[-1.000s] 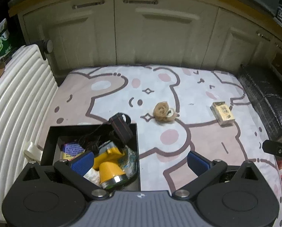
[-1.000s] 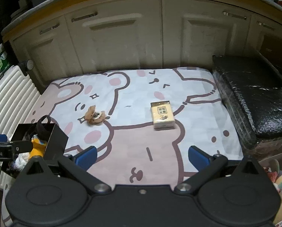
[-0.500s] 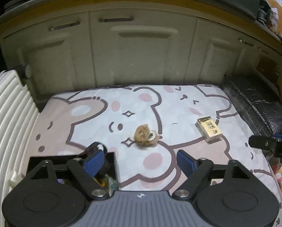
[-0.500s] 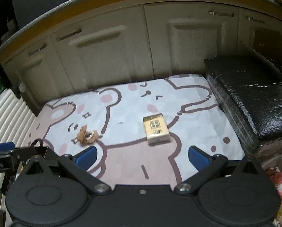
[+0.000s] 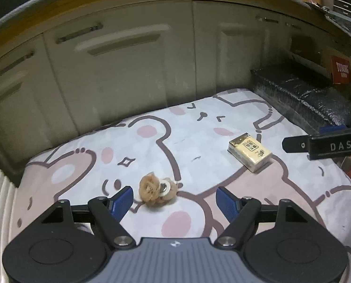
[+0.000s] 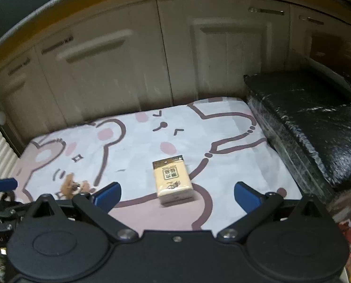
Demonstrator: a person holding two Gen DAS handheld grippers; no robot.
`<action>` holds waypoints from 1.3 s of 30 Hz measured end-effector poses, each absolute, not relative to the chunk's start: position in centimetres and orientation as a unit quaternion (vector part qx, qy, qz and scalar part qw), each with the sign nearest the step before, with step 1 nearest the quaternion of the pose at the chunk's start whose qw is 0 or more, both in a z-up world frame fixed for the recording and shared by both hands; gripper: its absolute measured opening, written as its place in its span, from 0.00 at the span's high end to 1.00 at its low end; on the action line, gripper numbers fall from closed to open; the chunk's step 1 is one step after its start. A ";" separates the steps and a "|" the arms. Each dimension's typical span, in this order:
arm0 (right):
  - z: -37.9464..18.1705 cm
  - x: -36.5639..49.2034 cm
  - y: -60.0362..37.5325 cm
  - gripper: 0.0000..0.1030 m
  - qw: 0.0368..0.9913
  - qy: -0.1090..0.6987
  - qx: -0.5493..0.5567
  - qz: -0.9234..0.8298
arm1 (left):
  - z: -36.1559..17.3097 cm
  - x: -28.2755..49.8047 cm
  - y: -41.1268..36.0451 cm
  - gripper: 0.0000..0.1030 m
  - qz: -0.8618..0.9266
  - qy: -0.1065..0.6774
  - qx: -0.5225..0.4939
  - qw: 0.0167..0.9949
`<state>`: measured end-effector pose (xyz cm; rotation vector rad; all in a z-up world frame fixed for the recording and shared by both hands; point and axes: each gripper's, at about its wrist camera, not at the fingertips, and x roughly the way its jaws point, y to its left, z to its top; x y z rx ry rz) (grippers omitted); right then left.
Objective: Organize objects
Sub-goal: 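Move the left tool to the beige flower clip while the right tool approaches the cream tissue pack, then close the left tool on the flower clip while the right tool grasps the tissue pack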
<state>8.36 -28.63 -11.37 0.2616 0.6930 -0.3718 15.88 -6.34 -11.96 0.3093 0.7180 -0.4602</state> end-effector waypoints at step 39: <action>-18.4 16.3 -29.8 0.48 0.883 0.433 0.103 -0.148 | -19.3 24.8 -7.0 0.68 -0.241 0.455 0.144 0.845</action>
